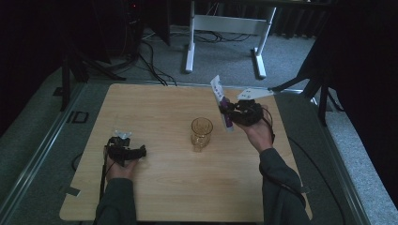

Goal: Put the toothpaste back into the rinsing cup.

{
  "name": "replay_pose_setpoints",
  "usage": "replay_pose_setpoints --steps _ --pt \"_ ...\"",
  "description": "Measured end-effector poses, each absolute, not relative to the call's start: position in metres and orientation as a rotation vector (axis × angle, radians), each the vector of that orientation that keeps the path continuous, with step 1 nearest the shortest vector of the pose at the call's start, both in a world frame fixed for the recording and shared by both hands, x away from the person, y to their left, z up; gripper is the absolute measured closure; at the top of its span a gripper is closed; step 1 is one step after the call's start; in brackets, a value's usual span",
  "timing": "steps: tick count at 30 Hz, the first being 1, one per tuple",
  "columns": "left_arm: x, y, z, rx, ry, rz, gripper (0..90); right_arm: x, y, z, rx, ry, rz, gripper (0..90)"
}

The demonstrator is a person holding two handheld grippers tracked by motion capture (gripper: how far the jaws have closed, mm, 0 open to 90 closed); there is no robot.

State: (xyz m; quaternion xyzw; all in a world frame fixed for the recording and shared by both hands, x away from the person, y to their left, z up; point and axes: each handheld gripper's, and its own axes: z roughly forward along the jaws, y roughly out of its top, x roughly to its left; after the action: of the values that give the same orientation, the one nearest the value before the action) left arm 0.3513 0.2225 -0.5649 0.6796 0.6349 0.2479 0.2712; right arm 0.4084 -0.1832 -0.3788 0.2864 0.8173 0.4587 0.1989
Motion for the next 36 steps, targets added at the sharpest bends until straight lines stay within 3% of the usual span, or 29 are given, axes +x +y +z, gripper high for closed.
replay_pose_setpoints --steps 36 --pt "0.351 0.223 -0.565 1.831 1.710 0.667 1.4 0.417 -0.150 -0.382 0.783 2.274 1.362 73.3"
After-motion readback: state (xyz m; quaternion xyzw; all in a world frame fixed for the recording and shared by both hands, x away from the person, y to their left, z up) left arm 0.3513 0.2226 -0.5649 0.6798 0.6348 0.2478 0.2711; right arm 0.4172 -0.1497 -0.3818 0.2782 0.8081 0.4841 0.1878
